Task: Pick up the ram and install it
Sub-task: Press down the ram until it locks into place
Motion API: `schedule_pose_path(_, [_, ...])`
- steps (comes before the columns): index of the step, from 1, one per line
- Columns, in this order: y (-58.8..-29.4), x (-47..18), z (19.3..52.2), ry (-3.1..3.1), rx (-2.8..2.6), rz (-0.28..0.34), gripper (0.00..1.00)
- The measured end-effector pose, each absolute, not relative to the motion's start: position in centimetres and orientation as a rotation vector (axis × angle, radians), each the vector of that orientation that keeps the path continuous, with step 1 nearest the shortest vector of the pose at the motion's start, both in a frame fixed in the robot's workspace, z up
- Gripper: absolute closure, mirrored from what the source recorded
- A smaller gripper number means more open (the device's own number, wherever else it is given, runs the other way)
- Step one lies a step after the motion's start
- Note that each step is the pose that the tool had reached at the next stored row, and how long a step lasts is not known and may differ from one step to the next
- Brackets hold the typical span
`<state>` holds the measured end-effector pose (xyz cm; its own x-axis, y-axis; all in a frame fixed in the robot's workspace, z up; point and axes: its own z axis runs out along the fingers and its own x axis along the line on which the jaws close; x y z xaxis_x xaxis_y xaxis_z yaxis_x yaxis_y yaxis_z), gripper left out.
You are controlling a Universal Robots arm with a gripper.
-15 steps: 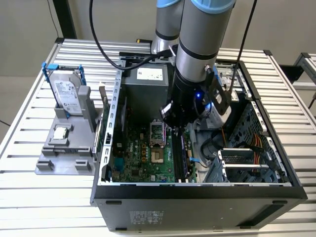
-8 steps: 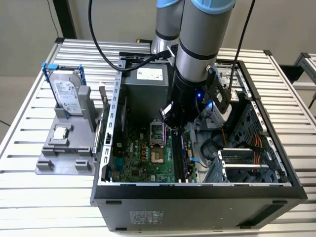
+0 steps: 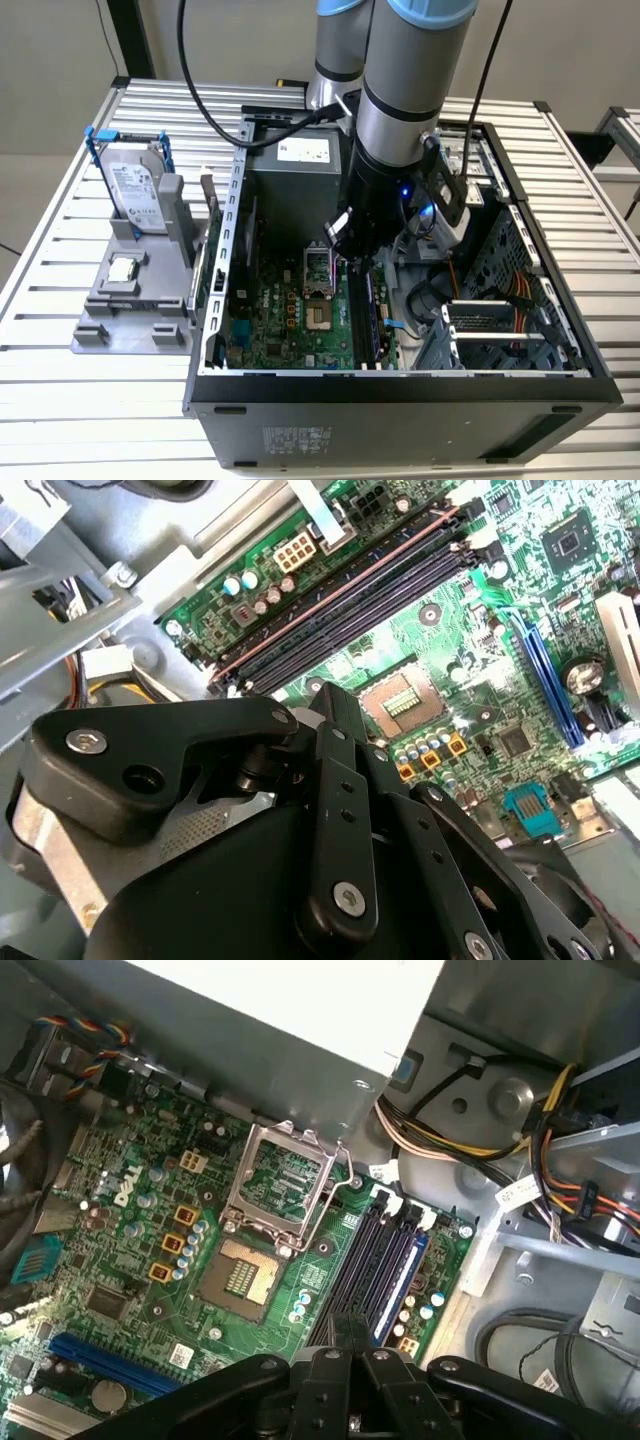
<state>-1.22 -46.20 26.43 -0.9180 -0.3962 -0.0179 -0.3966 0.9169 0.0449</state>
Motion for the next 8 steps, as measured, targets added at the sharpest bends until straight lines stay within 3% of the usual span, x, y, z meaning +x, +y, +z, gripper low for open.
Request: schedule_pose_path(8, [-46.19, -1.22, 26.43, 3.047, -0.725, 0.085, 1.0])
